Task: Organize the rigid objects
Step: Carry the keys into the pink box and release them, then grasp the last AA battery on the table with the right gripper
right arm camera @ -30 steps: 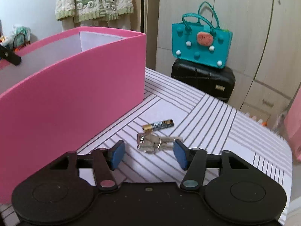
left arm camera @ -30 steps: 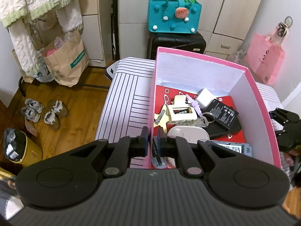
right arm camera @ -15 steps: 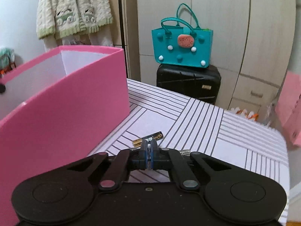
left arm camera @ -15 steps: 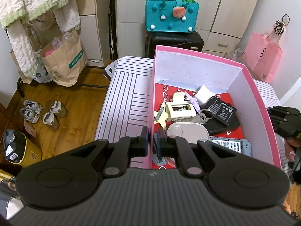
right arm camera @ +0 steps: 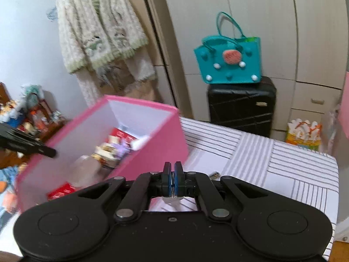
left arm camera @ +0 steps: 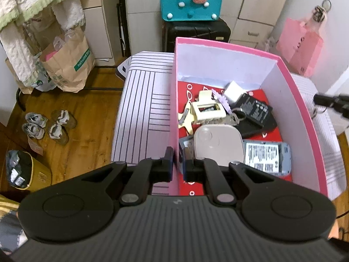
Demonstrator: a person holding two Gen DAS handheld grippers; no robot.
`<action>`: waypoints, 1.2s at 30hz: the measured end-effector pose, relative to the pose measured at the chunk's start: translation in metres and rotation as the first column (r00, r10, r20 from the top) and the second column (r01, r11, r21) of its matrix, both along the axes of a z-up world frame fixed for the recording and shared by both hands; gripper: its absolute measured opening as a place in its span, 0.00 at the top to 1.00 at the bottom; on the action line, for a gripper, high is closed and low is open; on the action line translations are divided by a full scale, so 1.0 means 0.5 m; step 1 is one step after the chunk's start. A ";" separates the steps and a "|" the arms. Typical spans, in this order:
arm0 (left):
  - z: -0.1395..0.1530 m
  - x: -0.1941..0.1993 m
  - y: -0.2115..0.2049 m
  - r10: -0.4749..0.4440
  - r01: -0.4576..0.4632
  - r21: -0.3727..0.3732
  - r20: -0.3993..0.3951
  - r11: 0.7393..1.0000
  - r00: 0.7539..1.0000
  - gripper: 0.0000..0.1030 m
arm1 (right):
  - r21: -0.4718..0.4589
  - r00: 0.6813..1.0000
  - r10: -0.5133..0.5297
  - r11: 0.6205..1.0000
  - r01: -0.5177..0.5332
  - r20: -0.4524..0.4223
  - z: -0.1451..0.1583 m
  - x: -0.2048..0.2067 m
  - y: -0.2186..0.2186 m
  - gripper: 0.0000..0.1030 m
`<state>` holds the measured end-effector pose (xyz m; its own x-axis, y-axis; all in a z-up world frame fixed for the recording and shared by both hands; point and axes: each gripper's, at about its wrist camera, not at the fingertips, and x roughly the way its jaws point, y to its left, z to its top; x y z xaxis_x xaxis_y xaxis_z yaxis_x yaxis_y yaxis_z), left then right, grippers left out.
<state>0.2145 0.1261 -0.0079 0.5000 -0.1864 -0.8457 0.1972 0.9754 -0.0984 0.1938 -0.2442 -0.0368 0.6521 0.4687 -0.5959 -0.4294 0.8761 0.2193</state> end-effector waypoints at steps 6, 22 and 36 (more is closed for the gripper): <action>0.013 -0.016 -0.006 -0.034 0.034 0.035 0.005 0.999 0.999 0.93 | 0.000 0.996 0.070 0.998 -0.070 0.062 0.081 -0.043 0.040 0.96; 0.009 -0.031 0.006 -0.037 0.037 0.009 0.015 0.999 0.999 0.93 | 0.090 0.947 0.316 0.946 -0.311 -0.055 0.060 -0.055 0.198 0.96; 0.001 -0.039 0.001 -0.028 0.028 0.011 0.050 1.000 0.998 0.93 | 0.035 0.971 0.240 0.970 -0.241 0.017 0.052 -0.045 0.164 0.89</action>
<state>0.1948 0.1264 -0.0073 0.5369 -0.1922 -0.8215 0.2288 0.9704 -0.0775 0.1712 -0.1624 -0.0105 0.5248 0.6342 -0.5677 -0.6293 0.7382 0.2430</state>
